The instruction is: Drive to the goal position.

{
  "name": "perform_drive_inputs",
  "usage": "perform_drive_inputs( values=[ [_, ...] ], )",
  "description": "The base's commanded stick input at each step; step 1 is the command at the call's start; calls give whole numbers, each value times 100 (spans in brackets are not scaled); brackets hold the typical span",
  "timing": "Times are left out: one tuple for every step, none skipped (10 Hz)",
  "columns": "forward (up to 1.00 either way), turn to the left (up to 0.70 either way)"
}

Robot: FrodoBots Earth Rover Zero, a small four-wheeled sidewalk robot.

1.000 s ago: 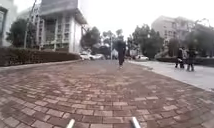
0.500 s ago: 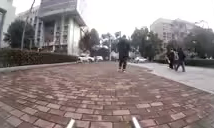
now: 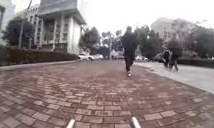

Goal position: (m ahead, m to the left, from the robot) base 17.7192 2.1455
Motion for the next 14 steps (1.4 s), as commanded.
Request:
perform_drive_inputs(
  values=[
    [70, 0],
    [70, 0],
    [70, 0],
    [70, -1],
    [70, -1],
    [70, -1],
    [70, -3],
    [70, -6],
    [70, -9],
    [70, -11],
    [70, -14],
    [70, -14],
    [70, -14],
    [70, -14]
  ],
)
